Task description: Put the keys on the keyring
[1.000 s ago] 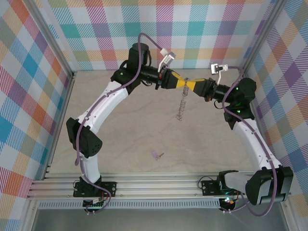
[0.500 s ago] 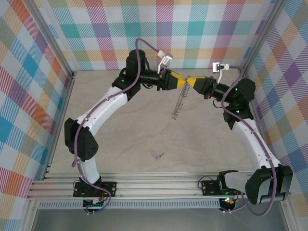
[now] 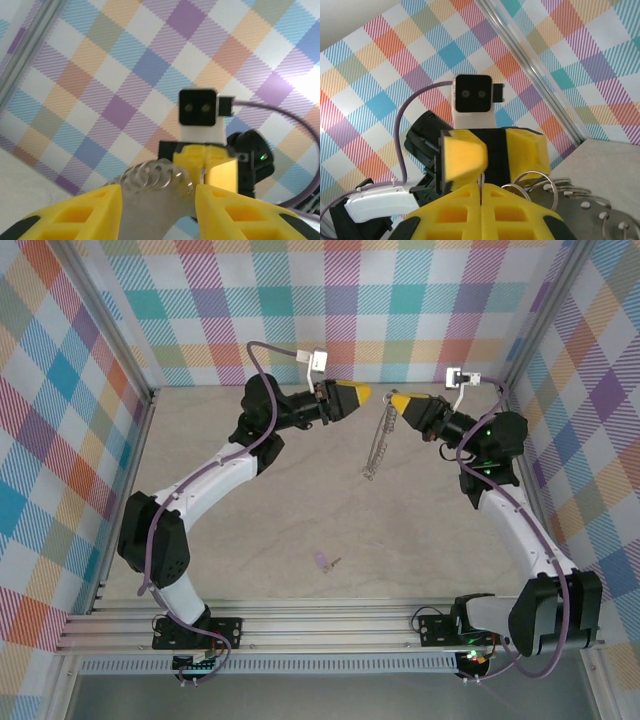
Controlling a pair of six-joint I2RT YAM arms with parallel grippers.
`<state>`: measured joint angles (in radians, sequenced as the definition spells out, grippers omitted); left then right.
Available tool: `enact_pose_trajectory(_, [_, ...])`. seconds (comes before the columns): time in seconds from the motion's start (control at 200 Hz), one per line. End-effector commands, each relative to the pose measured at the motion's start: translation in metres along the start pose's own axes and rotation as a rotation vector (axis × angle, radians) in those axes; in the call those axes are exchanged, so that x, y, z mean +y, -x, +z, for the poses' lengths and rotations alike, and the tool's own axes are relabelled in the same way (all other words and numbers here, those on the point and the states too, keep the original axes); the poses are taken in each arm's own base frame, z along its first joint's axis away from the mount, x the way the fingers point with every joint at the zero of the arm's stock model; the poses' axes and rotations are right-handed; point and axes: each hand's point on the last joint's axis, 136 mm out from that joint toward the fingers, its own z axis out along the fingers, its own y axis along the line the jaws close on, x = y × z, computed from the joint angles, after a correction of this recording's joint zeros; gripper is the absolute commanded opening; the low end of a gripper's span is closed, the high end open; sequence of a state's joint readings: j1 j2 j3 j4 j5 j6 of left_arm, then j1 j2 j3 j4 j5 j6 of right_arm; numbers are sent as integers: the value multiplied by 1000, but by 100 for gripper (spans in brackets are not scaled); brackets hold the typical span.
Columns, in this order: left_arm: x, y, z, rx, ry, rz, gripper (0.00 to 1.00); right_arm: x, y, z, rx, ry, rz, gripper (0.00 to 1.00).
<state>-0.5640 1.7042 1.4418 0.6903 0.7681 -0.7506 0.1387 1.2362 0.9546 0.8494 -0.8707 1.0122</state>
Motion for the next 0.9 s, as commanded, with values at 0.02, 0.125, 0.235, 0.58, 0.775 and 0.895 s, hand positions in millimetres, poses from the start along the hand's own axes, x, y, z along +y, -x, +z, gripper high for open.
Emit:
enact_pose_trajectory(0.02, [-28, 30, -9, -141, -72, 20, 44, 16, 14, 0, -83, 66, -43, 0])
enact_pose_trajectory(0.125, [-29, 28, -10, -146, -61, 25, 43, 17, 14, 2, -90, 79, -43, 0])
enact_pose_trajectory(0.235, [-25, 26, -9, -133, -31, 3, 41, 18, 12, 5, -85, 85, -43, 0])
enact_pose_trajectory(0.58, [-16, 21, -18, -130, 109, 3, 40, 23, 3, 16, -45, 98, -51, 0])
enact_pose_trajectory(0.775, [-42, 0, -7, 34, -28, 54, 32, 25, 0, 19, -34, 107, -54, 0])
enact_pose_trajectory(0.895, [-48, -12, -2, 100, -67, 49, 32, 27, 0, 20, -28, 114, -59, 0])
